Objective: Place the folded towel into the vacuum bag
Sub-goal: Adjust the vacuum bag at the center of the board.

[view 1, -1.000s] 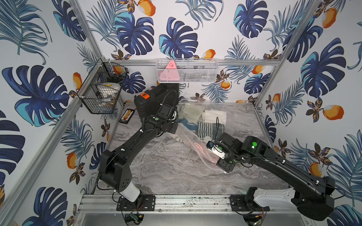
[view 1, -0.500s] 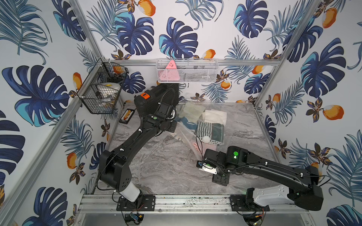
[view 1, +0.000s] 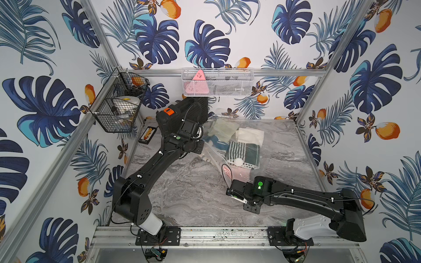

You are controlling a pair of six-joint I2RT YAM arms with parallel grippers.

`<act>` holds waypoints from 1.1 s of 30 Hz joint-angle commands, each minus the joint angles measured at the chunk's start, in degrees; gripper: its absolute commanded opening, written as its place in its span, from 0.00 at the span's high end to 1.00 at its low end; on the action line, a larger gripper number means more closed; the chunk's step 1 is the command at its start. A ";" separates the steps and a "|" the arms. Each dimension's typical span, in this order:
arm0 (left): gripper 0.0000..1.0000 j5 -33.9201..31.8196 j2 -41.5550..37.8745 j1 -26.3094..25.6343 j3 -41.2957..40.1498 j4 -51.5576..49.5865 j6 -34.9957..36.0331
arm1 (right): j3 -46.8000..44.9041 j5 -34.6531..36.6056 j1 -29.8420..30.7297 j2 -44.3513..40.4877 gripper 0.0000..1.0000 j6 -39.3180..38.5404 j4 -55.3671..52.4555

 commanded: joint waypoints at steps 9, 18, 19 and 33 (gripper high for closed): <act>1.00 -0.76 -8.09 0.94 -0.83 1.58 -2.26 | 4.63 6.95 -14.81 -14.28 1.00 -4.76 9.75; 1.00 3.39 -10.14 0.79 10.05 -2.31 -0.63 | 19.72 10.88 -34.30 -14.36 1.00 -10.82 17.64; 1.00 4.05 -9.80 0.72 11.89 -2.79 -0.59 | 21.58 10.63 -37.61 -13.65 1.00 -10.70 18.45; 1.00 8.94 -12.76 -0.80 12.85 -4.64 -1.32 | 28.77 2.24 -45.58 -12.99 1.00 0.12 20.92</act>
